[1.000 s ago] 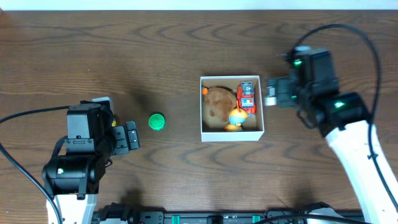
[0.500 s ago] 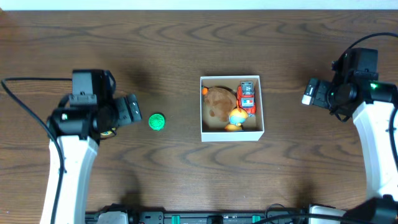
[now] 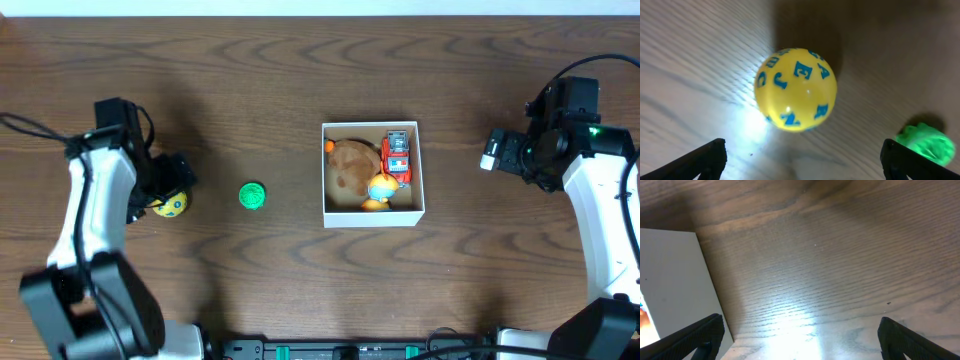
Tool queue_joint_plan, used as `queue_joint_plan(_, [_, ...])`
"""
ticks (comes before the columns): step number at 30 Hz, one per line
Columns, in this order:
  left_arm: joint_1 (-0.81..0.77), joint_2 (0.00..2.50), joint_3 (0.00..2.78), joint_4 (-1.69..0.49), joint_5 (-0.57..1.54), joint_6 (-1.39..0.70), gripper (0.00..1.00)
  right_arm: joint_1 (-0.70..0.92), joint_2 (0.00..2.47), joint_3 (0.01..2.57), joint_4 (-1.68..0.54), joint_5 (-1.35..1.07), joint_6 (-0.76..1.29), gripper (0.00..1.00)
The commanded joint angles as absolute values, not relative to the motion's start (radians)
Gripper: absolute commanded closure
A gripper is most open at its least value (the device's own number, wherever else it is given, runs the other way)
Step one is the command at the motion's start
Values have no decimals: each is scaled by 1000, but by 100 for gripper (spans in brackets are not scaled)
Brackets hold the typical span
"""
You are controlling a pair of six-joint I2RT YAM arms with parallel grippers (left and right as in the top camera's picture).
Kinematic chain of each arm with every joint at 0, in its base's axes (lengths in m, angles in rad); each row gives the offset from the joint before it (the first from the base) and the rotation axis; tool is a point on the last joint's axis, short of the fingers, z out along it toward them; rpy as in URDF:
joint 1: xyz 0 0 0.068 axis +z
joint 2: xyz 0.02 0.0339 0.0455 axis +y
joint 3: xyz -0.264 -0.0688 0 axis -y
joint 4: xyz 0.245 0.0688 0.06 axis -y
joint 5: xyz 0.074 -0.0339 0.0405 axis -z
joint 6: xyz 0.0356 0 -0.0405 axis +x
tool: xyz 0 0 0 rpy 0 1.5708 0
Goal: Pack container
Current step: 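Move the left gripper down onto the yellow lettered ball and grasp it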
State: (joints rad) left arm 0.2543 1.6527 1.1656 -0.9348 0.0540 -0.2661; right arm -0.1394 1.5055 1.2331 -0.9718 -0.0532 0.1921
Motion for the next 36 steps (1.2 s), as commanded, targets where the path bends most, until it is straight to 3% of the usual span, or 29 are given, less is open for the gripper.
queue_joint_plan(1, [257, 1729, 1177, -932, 64, -274, 2, -143, 1512, 1228, -974, -61, 193, 1])
queue_joint_plan(9, [257, 1828, 1177, -910, 64, -274, 2, -143, 1512, 1228, -982, -61, 193, 1])
queue_joint_plan(20, [257, 1827, 1177, -896, 60, -271, 50, -143, 1512, 1228, -989, -60, 193, 1])
queue_joint_plan(30, [251, 1807, 1232, -955, 66, -272, 72, -143, 1512, 1228, -991, -60, 193, 1])
queue_joint_plan(36, [163, 1696, 1414, -1093, 72, -271, 73, -143, 1512, 1228, -988, -60, 193, 1])
